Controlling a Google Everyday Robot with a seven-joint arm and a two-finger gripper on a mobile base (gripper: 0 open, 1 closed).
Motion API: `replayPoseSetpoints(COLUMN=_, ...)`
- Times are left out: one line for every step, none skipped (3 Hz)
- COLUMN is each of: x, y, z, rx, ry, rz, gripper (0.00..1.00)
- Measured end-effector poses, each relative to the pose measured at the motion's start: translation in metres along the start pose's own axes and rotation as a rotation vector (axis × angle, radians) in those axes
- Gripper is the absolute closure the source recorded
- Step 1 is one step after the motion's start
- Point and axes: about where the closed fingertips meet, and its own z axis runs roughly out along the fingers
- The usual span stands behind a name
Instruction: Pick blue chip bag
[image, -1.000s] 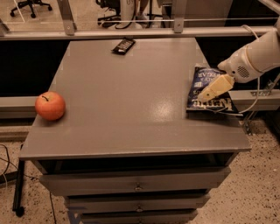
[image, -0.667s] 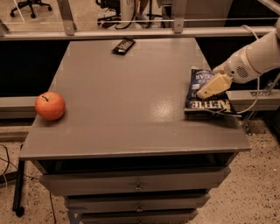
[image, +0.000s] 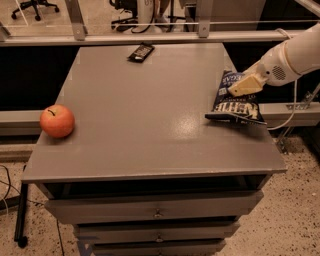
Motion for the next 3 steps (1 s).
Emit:
replayPoseSetpoints(x=-0.016, y=-0.002, z=-0.014, rx=0.012, ry=-0.028, rz=-0.019, gripper=1.00)
replayPoseSetpoints(x=-0.027, y=-0.004, z=-0.025, rx=0.012, ry=-0.054, rz=-0.022, gripper=1.00)
replayPoseSetpoints(x=-0.029, y=-0.002, z=-0.043, rx=-0.018, ry=-0.090, rz=0.038, gripper=1.00)
